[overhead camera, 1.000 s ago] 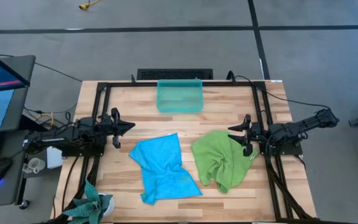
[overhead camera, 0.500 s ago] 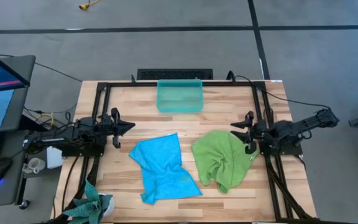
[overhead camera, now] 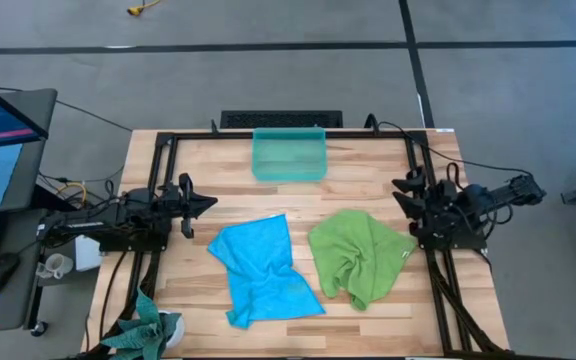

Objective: Roll microfiber towels into tight, uniform cylinder then place into a basket
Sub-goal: Fold the blue microfiber cloth

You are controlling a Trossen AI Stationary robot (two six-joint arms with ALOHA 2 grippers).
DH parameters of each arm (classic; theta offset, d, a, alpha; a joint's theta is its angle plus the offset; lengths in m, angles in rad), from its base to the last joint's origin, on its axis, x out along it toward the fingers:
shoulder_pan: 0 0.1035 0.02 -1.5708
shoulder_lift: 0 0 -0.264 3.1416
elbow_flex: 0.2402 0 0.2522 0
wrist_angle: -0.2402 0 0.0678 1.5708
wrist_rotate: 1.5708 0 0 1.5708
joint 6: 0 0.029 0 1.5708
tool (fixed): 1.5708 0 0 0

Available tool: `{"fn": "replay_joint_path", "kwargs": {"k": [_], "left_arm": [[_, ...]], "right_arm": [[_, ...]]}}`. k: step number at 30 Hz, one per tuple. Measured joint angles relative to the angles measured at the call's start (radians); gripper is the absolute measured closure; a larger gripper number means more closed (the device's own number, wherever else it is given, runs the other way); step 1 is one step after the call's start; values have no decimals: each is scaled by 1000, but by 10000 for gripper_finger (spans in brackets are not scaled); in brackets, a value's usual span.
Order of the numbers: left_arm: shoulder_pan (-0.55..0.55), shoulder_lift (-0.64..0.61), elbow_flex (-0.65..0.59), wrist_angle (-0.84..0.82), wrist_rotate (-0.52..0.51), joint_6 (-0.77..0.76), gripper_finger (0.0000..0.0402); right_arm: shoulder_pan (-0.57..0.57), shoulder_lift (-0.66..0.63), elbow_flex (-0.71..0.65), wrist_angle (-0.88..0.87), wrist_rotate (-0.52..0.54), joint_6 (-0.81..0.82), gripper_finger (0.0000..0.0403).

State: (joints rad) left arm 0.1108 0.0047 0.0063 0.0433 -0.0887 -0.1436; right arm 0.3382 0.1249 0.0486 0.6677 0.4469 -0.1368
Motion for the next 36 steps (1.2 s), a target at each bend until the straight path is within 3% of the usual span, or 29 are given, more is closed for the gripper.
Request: {"fn": "replay_joint_path", "kwargs": {"k": [8,21,36], "left_arm": [[0,0,0,0,-1,31,401],[0,0,0,1,-5,59,401],[0,0,0,20,-7,77,401]], "right_arm": [[-73,103,21,105,9,-48,220],[-235,551,192,94,-4,110,220],[-204,875,328,95,-4,84,220]]}}
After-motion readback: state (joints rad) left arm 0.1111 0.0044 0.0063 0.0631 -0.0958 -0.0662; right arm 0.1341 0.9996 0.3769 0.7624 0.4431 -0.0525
